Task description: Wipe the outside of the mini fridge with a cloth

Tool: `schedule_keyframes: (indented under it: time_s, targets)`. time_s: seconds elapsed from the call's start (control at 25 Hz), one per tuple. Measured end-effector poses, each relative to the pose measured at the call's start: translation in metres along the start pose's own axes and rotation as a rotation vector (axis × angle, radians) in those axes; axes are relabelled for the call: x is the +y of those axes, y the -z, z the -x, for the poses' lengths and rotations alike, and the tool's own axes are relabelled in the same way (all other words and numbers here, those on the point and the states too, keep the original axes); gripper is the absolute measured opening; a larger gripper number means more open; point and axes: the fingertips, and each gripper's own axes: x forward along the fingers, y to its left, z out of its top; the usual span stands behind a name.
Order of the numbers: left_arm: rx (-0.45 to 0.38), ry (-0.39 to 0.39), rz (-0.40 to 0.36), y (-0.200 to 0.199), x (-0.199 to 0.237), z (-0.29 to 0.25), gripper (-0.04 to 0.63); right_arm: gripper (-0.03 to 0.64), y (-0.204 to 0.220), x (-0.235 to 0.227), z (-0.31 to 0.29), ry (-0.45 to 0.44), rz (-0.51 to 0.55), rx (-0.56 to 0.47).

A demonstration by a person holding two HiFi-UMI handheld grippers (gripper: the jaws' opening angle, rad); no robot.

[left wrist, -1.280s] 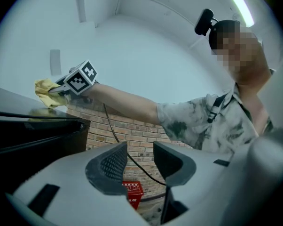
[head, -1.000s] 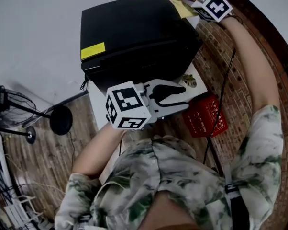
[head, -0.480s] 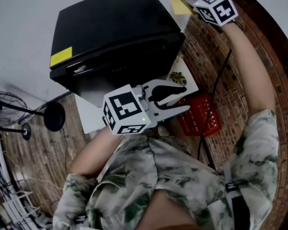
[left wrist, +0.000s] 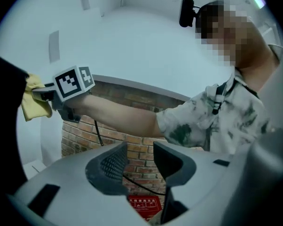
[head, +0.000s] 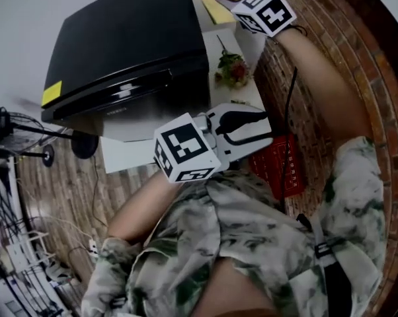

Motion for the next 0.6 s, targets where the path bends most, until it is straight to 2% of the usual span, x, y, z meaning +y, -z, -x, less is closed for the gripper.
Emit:
schedule_keyframes:
  time_s: [0.12,0.32,0.6]
  targets:
    - [0.011,-0.036,0.008,0.007,0.009,-0.020,0.166,0.098,0.010,-0.002,-0.022,-0.023,-0.031,-0.031]
    - [0.015,-0.097,0.042,0.019,0.019,-0.016,0.166,0.098,0.010,0.019,-0.055,-0.055,-0.116,-0.091]
    - [0.024,-0.147,0.080,0.027,0.019,-0.010,0.166,0.098,0.050,0.055,-0.084,-0.118,-0.165,-0.073]
